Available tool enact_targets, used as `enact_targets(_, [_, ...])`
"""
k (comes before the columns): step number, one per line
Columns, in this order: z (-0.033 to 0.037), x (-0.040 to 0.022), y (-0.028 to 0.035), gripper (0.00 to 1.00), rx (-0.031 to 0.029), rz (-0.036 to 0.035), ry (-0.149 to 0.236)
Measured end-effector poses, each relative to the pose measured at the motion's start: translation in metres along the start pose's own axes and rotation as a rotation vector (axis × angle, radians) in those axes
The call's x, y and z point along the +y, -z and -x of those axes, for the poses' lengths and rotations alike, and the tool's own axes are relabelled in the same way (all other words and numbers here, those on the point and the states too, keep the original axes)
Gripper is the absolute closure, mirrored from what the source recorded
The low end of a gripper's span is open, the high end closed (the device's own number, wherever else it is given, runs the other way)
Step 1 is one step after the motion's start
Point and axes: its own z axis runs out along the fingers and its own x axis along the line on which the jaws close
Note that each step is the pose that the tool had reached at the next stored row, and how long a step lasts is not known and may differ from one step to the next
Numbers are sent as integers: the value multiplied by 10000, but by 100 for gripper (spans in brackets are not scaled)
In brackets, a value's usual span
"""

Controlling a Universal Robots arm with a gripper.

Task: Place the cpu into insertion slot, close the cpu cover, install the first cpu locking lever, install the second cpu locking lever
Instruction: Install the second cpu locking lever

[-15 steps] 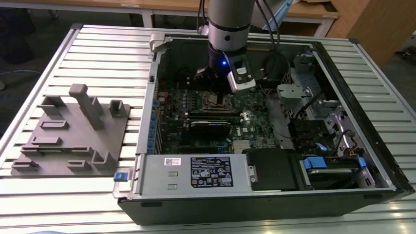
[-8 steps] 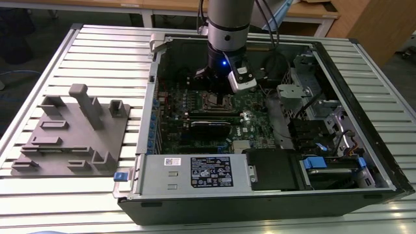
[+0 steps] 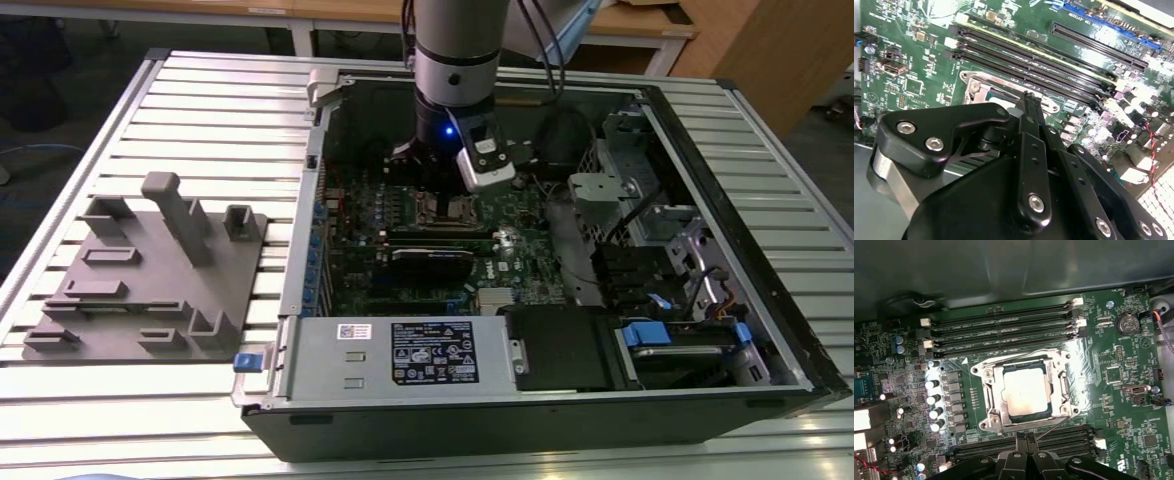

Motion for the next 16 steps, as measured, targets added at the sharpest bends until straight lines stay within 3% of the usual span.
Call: enact_targets(16, [-49, -40, -31, 90, -5, 1, 26])
